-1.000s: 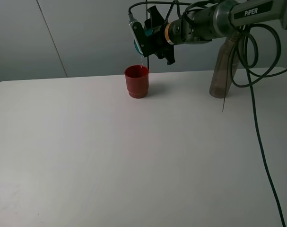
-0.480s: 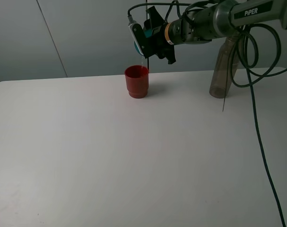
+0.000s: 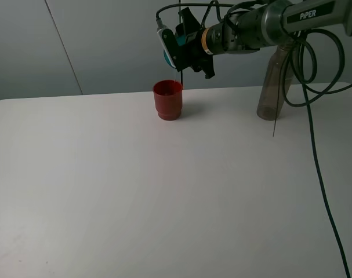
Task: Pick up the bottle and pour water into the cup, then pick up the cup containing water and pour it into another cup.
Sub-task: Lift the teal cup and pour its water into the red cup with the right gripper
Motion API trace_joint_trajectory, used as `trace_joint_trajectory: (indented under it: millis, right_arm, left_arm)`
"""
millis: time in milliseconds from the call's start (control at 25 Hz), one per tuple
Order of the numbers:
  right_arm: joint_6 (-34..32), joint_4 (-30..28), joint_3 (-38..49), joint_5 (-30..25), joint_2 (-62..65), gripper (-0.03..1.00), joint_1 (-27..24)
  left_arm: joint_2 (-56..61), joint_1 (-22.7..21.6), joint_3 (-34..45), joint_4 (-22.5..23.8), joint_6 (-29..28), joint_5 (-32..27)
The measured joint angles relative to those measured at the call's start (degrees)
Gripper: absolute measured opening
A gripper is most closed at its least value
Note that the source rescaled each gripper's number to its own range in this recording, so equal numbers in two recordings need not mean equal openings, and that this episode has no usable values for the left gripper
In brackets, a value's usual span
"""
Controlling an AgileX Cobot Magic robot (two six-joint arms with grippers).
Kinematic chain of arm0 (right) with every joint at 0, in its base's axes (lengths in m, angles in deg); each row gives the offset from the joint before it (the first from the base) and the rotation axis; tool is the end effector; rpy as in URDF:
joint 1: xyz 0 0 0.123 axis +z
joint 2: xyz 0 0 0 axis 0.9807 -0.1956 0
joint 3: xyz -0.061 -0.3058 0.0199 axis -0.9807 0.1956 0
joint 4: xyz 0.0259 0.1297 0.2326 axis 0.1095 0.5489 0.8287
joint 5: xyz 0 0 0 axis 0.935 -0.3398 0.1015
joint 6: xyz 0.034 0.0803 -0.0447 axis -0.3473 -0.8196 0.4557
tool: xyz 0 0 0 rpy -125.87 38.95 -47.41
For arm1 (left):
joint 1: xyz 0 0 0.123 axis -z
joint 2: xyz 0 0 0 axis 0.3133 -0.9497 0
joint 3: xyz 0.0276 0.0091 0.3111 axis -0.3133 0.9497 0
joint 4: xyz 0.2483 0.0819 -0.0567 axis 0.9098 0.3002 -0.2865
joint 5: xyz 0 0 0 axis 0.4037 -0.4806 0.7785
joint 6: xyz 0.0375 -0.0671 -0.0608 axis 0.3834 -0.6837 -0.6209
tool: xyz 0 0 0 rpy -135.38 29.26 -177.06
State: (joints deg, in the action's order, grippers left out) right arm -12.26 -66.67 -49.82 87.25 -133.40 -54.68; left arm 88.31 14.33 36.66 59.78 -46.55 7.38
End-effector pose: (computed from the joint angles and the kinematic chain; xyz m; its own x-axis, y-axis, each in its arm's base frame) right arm 0.5108 0.2343 0.1863 0.5391 -0.8229 0.1795 -0.2954 -0.3843 -0.8746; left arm -0.0184 0.0070 0.2840 -0.4828 -0.0132 -0.8756 -0.1331 0.9894 0.0584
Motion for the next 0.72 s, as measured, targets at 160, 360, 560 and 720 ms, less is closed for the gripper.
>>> trace_joint_trajectory:
  millis: [160,360,560,720]
  right_arm:
    - [0.00,0.00,0.00,0.07,0.00,0.07,0.00]
    - [0.00,0.00,0.00,0.25,0.00,0.07,0.00]
    - [0.11,0.00,0.00,0.22,0.00,0.07,0.23]
    - [-3.15,1.94,0.00,0.36,0.00,0.07,0.23]
  left_arm:
    - [0.00,0.00,0.00,0.00,0.00,0.00]
    - [0.00,0.00,0.00,0.00,0.00,0.00]
    - [0.00,0.00,0.00,0.00,0.00,0.00]
    - [0.00,0.00,0.00,0.00,0.00,0.00]
